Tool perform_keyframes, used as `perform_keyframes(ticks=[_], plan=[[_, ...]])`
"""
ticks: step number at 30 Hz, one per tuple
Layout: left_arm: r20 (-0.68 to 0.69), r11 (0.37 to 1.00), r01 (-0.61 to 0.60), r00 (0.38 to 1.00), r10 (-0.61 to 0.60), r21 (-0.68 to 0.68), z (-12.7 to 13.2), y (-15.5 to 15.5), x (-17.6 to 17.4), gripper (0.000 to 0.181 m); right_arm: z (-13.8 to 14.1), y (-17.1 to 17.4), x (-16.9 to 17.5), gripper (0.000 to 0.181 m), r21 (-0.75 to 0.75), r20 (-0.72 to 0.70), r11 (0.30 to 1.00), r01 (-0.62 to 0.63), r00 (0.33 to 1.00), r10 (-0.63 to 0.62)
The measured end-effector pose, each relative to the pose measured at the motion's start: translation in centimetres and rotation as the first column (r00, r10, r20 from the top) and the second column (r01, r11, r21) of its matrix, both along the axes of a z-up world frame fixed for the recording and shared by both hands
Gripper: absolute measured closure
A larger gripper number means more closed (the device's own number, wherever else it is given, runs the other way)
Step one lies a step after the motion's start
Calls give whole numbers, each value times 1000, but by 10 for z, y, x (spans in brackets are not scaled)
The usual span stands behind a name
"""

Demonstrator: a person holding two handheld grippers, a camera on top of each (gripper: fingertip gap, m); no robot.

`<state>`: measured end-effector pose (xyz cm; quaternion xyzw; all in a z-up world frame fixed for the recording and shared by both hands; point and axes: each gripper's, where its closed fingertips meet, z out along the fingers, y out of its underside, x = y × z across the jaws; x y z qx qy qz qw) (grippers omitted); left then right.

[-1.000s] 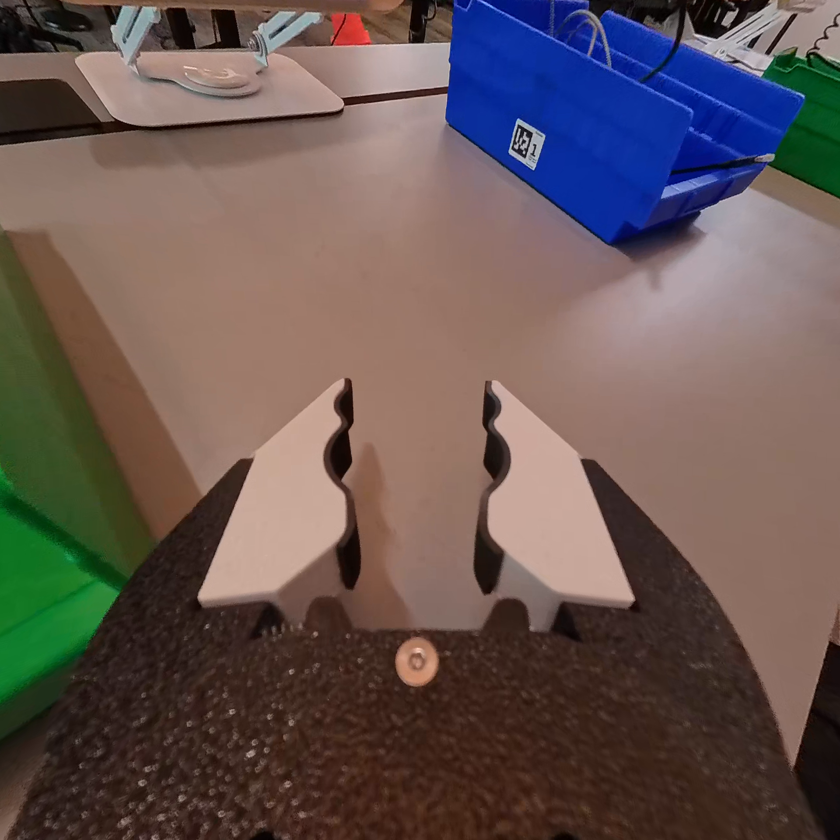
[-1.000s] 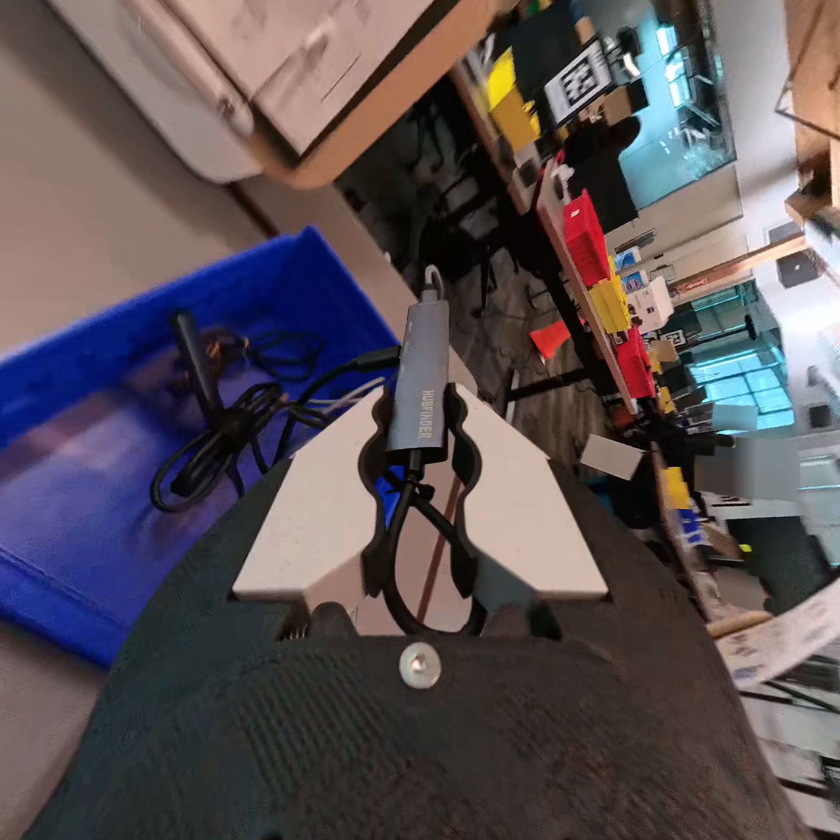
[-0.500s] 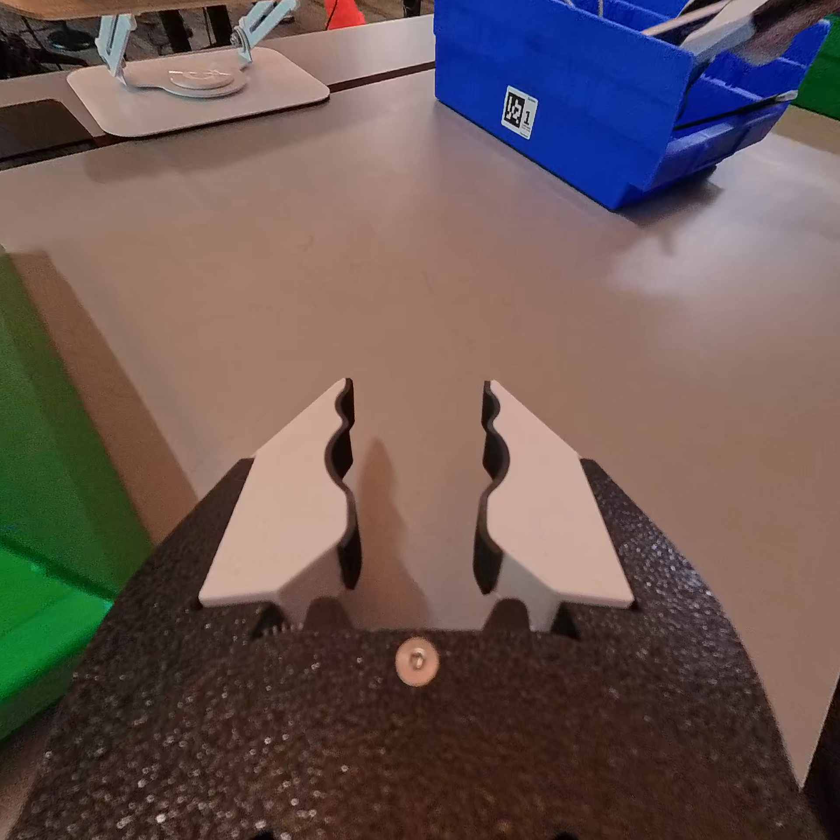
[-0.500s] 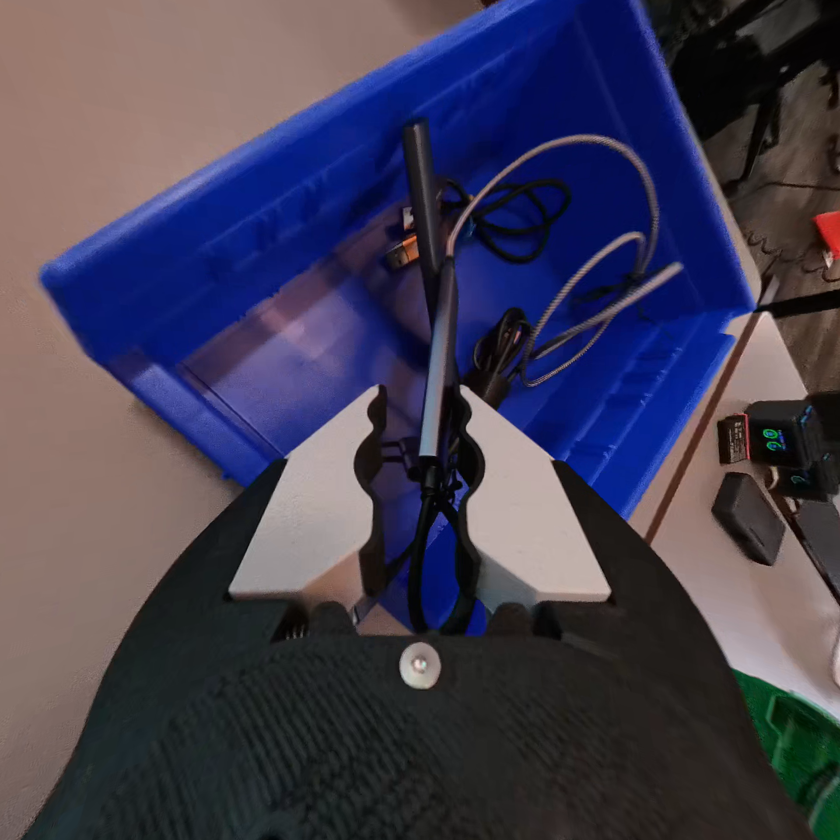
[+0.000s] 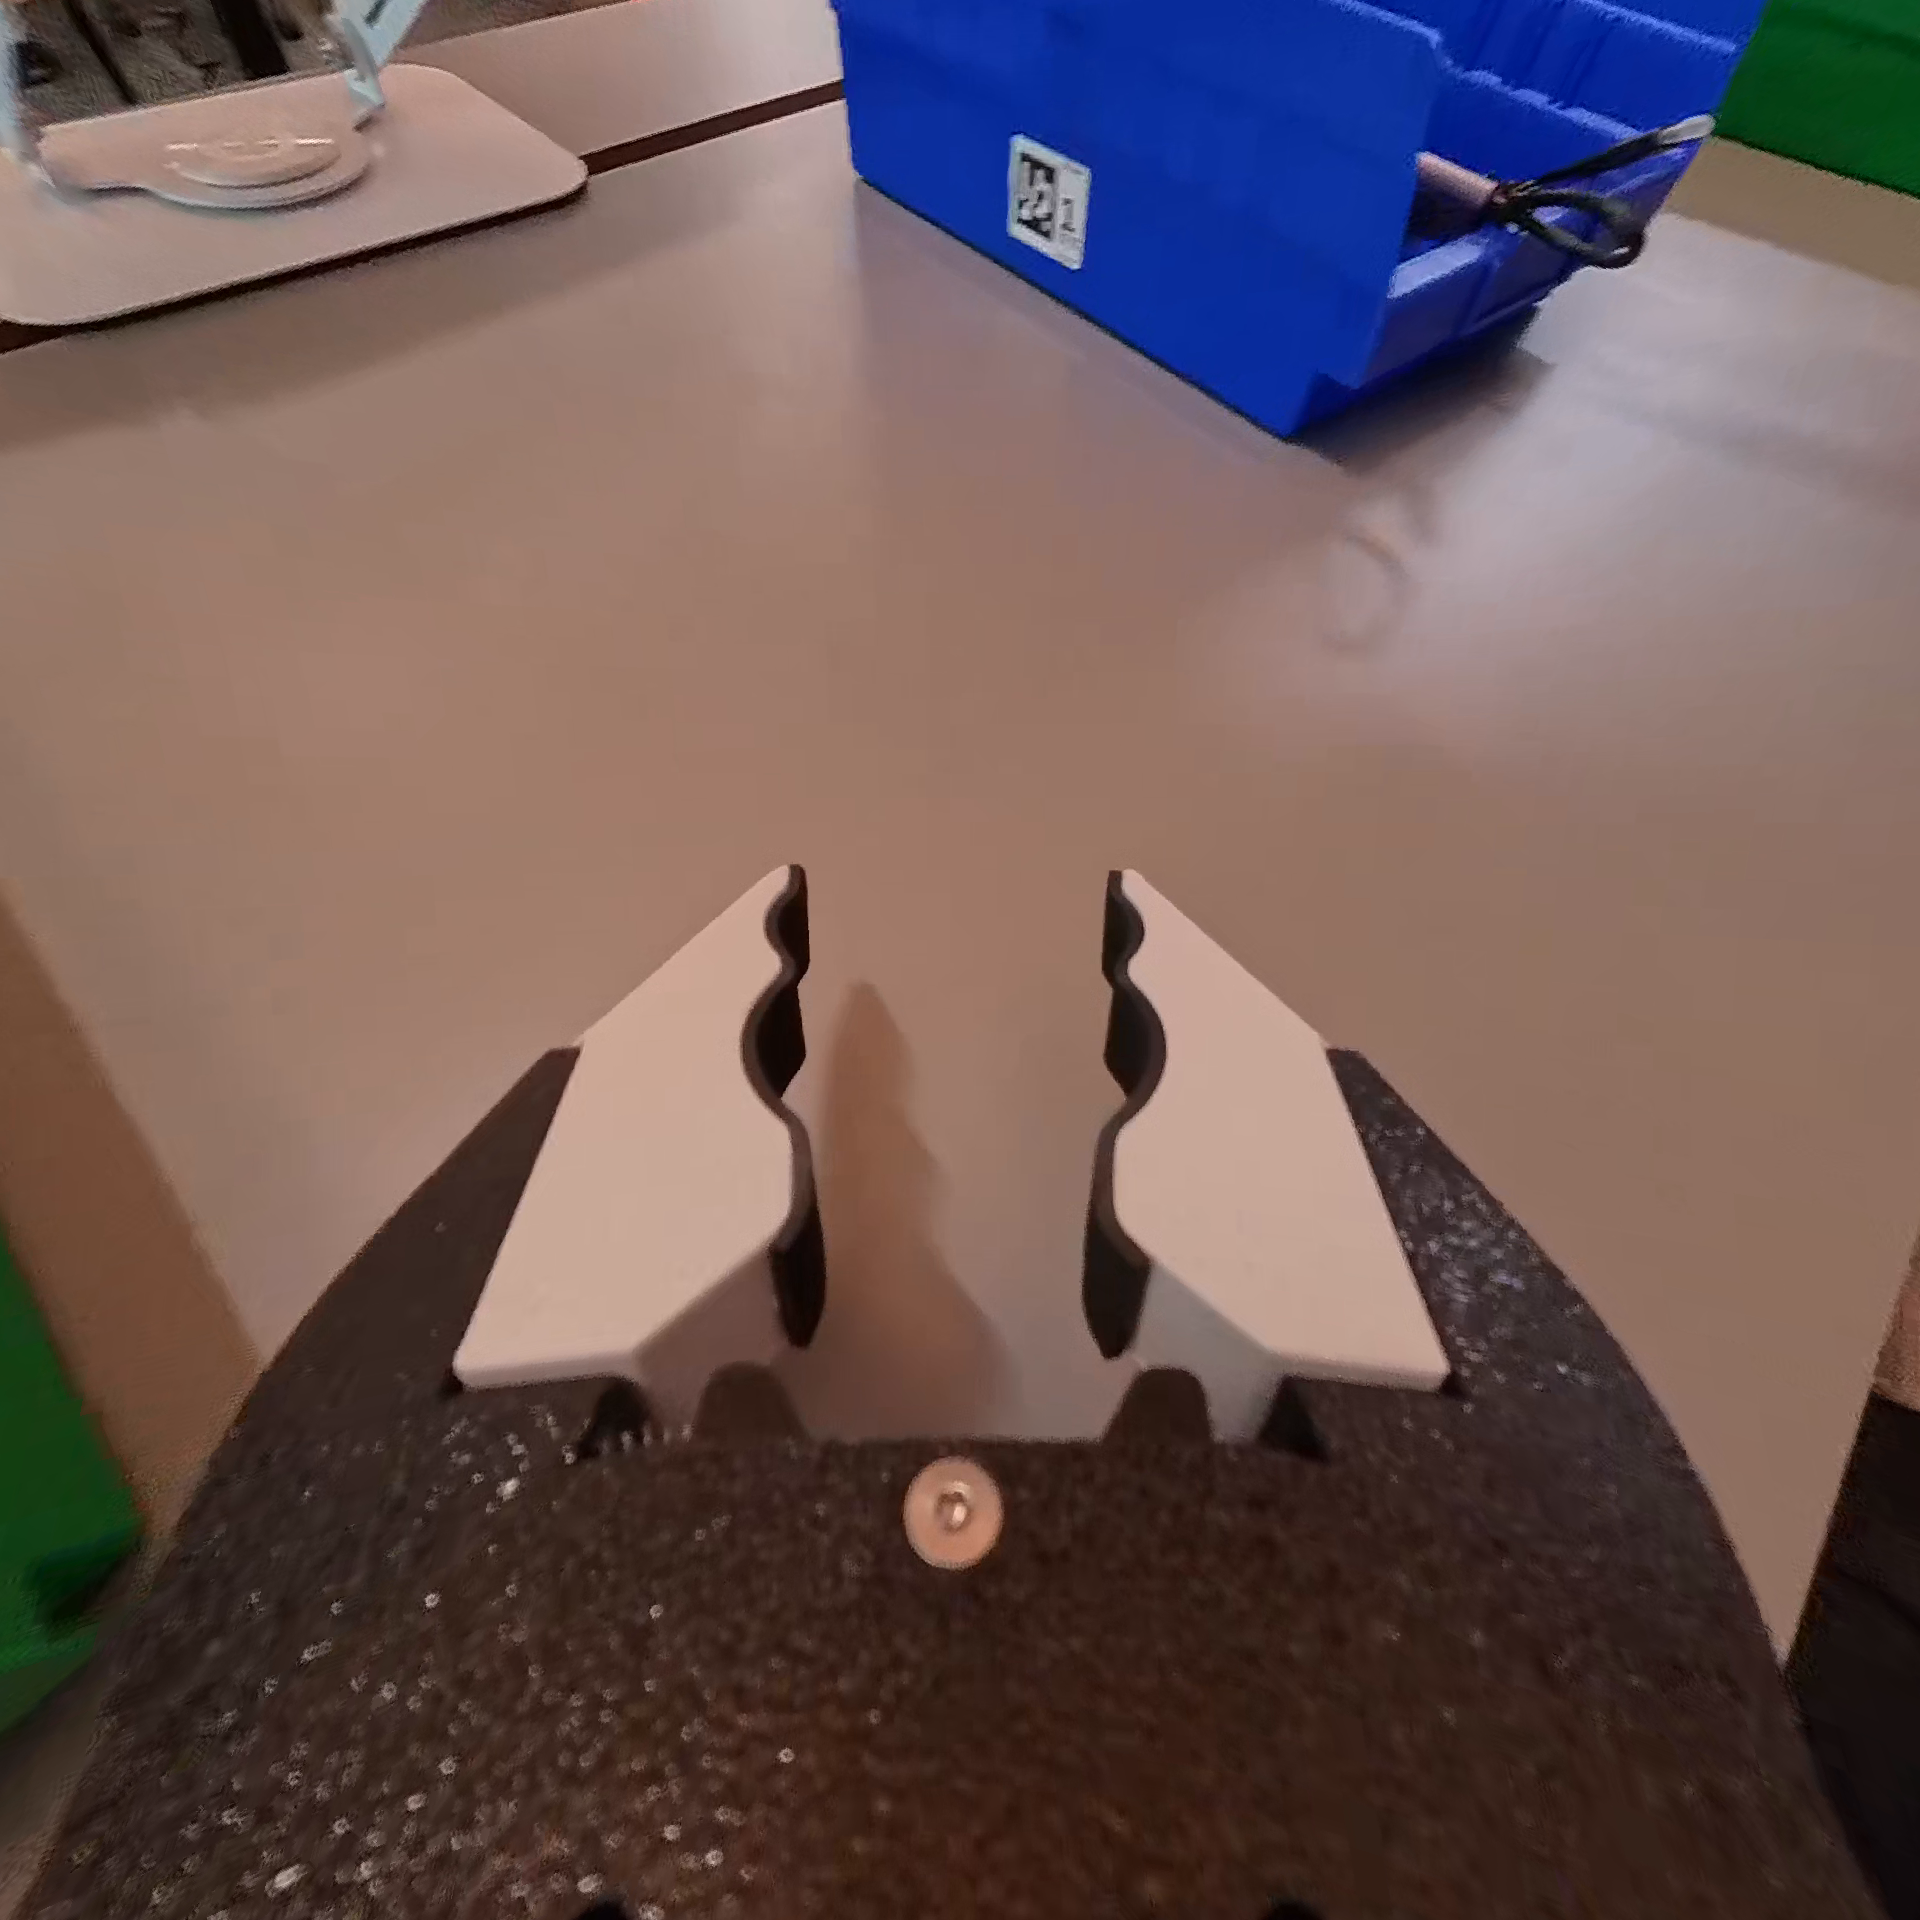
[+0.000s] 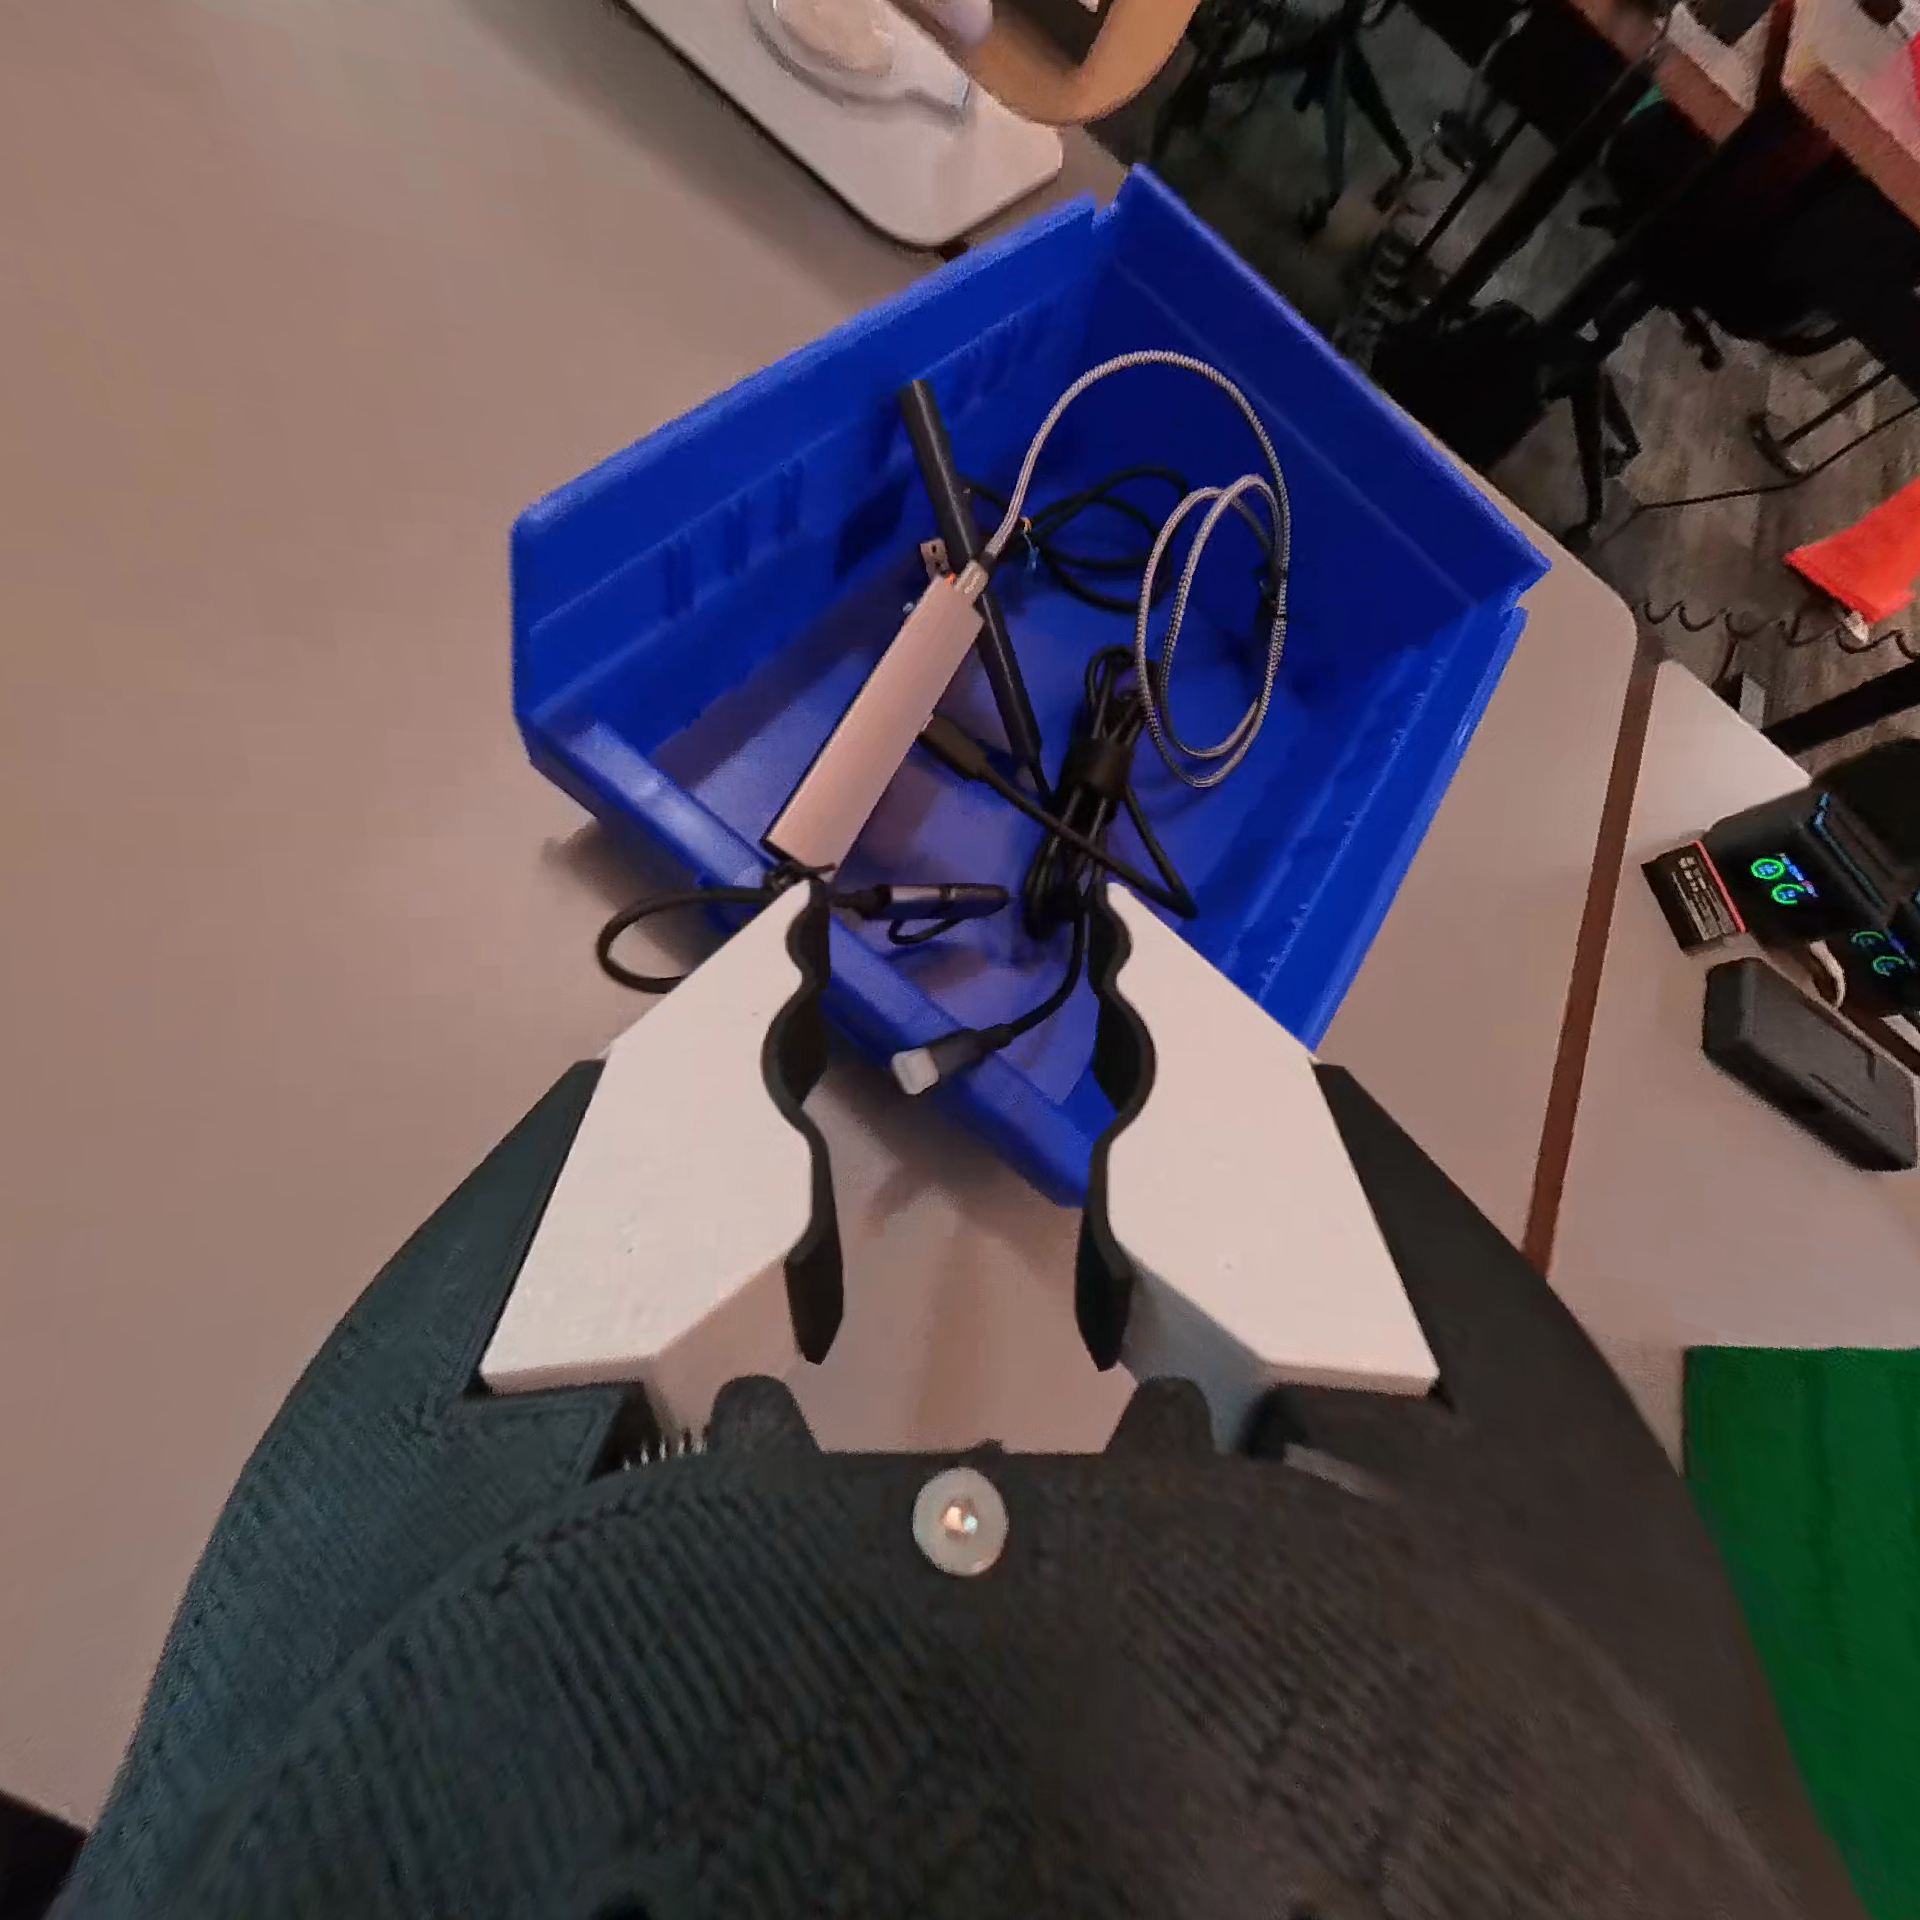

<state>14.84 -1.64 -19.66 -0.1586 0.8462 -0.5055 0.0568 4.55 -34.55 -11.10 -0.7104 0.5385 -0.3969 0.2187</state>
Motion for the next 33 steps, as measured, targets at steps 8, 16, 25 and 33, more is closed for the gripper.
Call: perform_keyframes(ticks=[8, 16, 25, 33], plan=[[15, 986, 165, 986, -165, 41, 14, -71, -35, 120, -26, 17, -11, 135, -39, 43, 999, 7, 999, -6], [-38, 999, -37, 999, 35, -38, 76, -191, -19, 86, 0, -9, -20, 127, 13, 189, 986, 169, 967, -168], [-97, 942, -113, 984, 151, 316, 48, -278, 25, 78, 16, -31, -41, 115, 56, 249, 967, 249, 934, -255], [-65, 849, -130, 980, 189, 512, -7, -287, 44, 143, 21, -11, -30, 115, 44, 260, 982, 186, 946, -191]])
